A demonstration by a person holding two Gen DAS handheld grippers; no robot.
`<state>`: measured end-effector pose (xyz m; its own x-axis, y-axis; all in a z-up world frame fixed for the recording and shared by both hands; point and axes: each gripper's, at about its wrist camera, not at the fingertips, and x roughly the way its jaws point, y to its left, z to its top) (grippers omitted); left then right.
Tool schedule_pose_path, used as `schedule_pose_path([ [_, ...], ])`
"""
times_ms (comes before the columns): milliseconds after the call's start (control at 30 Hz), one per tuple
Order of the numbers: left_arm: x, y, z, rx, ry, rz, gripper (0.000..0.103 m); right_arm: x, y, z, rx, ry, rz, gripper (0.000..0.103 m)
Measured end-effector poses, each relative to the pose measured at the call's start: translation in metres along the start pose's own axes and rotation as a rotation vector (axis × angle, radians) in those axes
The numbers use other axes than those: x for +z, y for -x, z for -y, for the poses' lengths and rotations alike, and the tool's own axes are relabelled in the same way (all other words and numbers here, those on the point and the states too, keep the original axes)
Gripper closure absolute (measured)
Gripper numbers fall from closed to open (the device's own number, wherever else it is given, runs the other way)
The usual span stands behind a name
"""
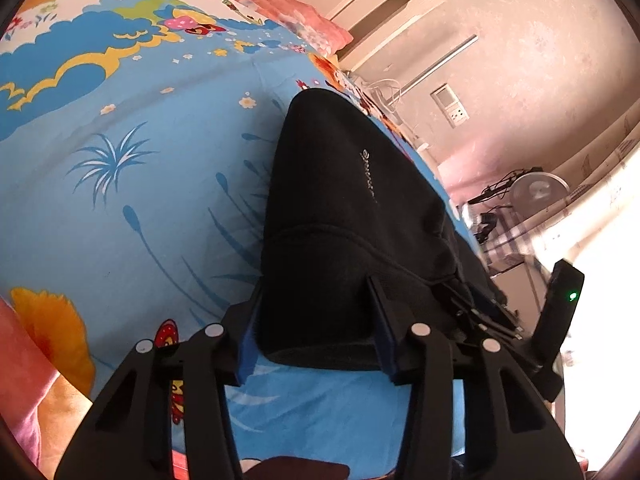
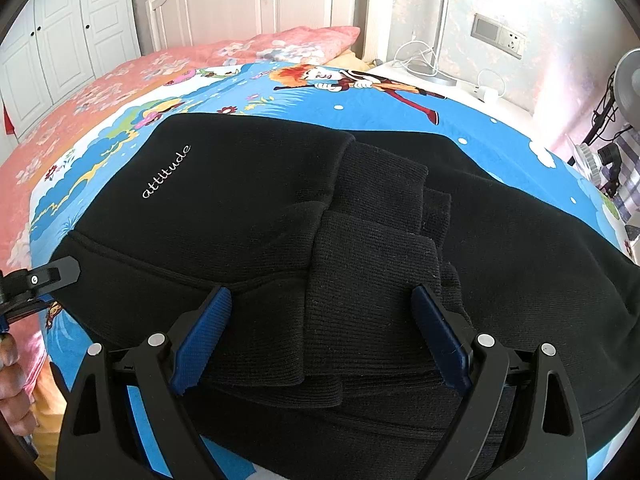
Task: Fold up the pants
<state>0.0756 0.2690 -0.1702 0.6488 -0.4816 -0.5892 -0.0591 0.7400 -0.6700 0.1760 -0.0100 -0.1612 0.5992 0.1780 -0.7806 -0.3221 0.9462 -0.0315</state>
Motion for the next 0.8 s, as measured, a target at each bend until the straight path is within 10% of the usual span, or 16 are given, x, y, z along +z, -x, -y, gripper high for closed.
schedule_pose_path([
  [233,-0.001,-0.003,-0.002,-0.008,0.013,-0.004,0.055,0.077,0.027,-0.022,0.048,0.062,0.056,0.018],
  [400,-0.001,-0.003,-0.002,-0.007,0.014,-0.008,0.054,0.137,-0.031,-0.099,0.204,0.264,-0.02,0.018],
  [567,-0.004,0.0,-0.003,-0.036,0.032,-0.008,0.048,0.138,-0.108,-0.109,0.174,0.271,-0.107,0.014],
  [800,-0.007,-0.001,0.0,-0.046,0.007,0.016,0.046,0.139,-0.112,-0.103,0.212,0.227,-0.096,0.012],
])
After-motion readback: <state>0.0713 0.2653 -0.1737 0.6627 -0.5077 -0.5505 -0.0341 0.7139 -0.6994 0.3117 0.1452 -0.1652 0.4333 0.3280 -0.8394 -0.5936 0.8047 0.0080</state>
